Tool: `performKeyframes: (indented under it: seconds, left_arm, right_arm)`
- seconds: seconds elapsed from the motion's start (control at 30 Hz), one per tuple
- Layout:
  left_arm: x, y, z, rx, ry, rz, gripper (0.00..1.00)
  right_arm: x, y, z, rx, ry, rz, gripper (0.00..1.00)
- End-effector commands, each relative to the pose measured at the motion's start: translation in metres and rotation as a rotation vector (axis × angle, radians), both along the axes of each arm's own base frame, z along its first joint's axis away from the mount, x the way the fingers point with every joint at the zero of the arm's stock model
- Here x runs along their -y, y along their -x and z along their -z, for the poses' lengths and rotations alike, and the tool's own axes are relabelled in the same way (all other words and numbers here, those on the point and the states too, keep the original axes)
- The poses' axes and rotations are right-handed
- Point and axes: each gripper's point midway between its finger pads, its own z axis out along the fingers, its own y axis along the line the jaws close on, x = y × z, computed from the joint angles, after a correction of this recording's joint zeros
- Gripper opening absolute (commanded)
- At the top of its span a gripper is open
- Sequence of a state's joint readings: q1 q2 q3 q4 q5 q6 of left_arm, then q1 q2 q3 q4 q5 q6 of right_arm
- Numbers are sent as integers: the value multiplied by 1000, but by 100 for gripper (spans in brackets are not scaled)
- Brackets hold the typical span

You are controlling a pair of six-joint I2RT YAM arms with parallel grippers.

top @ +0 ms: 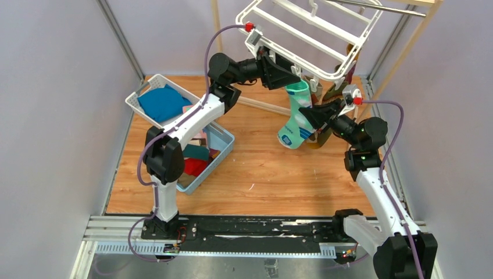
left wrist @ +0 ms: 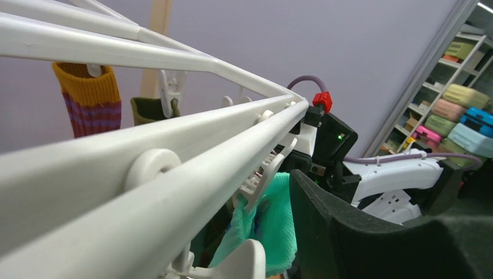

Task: Remove the socks clipped to the hanger
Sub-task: Remove the sock from the hanger.

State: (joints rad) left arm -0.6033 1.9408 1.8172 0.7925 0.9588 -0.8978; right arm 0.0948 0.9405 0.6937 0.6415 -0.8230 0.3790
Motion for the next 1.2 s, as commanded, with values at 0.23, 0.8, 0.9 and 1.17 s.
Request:
performKeyframes:
  seconds: [0.23, 0.8, 0.9, 1.17]
  left_arm:
    - [-9, -9, -16, -93, 118, -44, 59]
    - [-18, -13, -15, -237, 181, -81, 0]
    - [-21, -11, -18, -240, 189, -85, 0]
    - [-28, -8, -20, -251, 245, -88, 49]
  right_arm:
    - [4, 1, -1, 0, 16, -1, 8]
    - [4, 1, 2, -2, 20, 5, 8]
    - [5, 0, 2, -3, 22, 9, 8]
    - [5, 1, 2, -3, 23, 10, 8]
